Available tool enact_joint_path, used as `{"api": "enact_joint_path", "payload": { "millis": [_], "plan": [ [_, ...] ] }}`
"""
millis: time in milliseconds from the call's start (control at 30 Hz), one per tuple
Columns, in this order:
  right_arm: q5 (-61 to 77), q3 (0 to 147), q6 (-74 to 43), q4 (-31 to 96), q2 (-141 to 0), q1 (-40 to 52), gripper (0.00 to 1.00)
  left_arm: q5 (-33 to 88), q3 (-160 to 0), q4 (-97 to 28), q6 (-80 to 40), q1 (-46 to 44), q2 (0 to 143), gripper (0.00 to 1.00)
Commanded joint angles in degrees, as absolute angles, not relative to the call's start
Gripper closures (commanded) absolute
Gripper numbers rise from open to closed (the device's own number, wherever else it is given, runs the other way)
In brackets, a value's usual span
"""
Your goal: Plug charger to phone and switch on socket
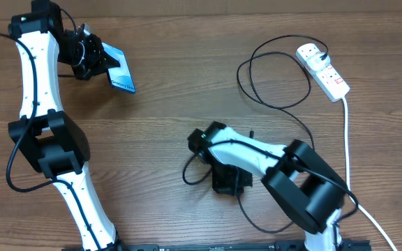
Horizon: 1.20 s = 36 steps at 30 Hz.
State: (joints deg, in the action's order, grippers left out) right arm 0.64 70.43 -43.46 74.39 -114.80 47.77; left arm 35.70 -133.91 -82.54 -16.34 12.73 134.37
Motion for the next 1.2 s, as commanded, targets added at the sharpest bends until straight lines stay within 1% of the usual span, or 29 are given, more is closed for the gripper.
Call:
{"api": "enact_joint_path", "payload": {
  "millis": [0,33,67,100,133,167,200,333,367,500,600,633,700,767,867,967,1167],
  "plan": [
    [0.10,69.14,-43.33,74.04,-109.03,47.77,0.96,37.10,-135.59,-82.28,-15.40,12.23,131.33,0.96],
    [0.03,69.41,-43.20,74.02,-107.00,47.64,0.96,37.10,-135.59,-82.28,-15.40,12.23,131.33,0.96],
    [-0.01,69.58,-43.20,74.02,-105.41,47.44,0.90,37.12,-135.59,-82.30,-15.40,12.23,131.33,0.96],
    [-0.38,69.87,-43.16,74.13,-103.59,46.85,0.76,37.12,-135.59,-82.35,-15.40,12.23,131.33,0.96],
    [-0.58,70.04,-42.96,74.28,-102.39,46.26,0.66,37.17,-135.59,-82.37,-15.40,12.23,131.33,0.96],
    [-1.04,70.15,-43.00,74.35,-101.19,45.30,0.60,37.43,-135.59,-82.37,-15.40,12.23,131.33,0.96],
    [-1.69,70.17,-43.03,74.24,-100.05,43.68,0.51,37.63,-135.59,-82.37,-15.42,12.23,131.33,0.96],
    [-1.87,70.15,-42.72,72.31,-99.44,37.32,0.41,37.71,-135.59,-82.46,-15.40,12.05,131.33,0.96],
    [-1.76,70.15,-41.58,70.96,-99.46,35.79,0.41,37.71,-135.59,-82.46,-15.38,11.94,131.33,0.96],
    [-0.30,70.13,-38.46,63.09,-99.70,29.93,0.41,37.69,-135.59,-82.26,-15.38,11.09,131.33,0.96],
    [-0.34,70.13,-38.48,59.64,-100.49,27.51,0.44,37.69,-135.59,-82.26,-15.11,10.07,131.33,0.96],
    [-0.34,70.13,-38.50,58.72,-100.99,26.74,0.47,37.71,-135.59,-82.26,-14.61,9.67,131.33,0.96],
    [-0.34,70.13,-38.52,57.21,-102.19,25.71,0.55,37.71,-135.59,-82.28,-14.06,8.91,131.33,0.96],
    [-0.32,70.13,-38.74,55.92,-103.59,25.41,0.66,37.65,-135.59,-82.28,-13.67,8.10,131.33,0.96],
    [-0.34,70.13,-38.74,54.39,-105.43,25.54,0.72,37.65,-135.59,-82.21,-13.67,6.98,131.33,0.96],
    [-1.48,70.13,-39.42,54.39,-106.63,25.54,0.74,37.47,-135.59,-82.26,-13.65,6.04,131.33,0.96],
    [-2.79,70.08,-39.24,53.67,-107.68,25.54,0.75,37.50,-135.59,-82.24,-13.26,4.71,131.33,0.96]
  ]
}}
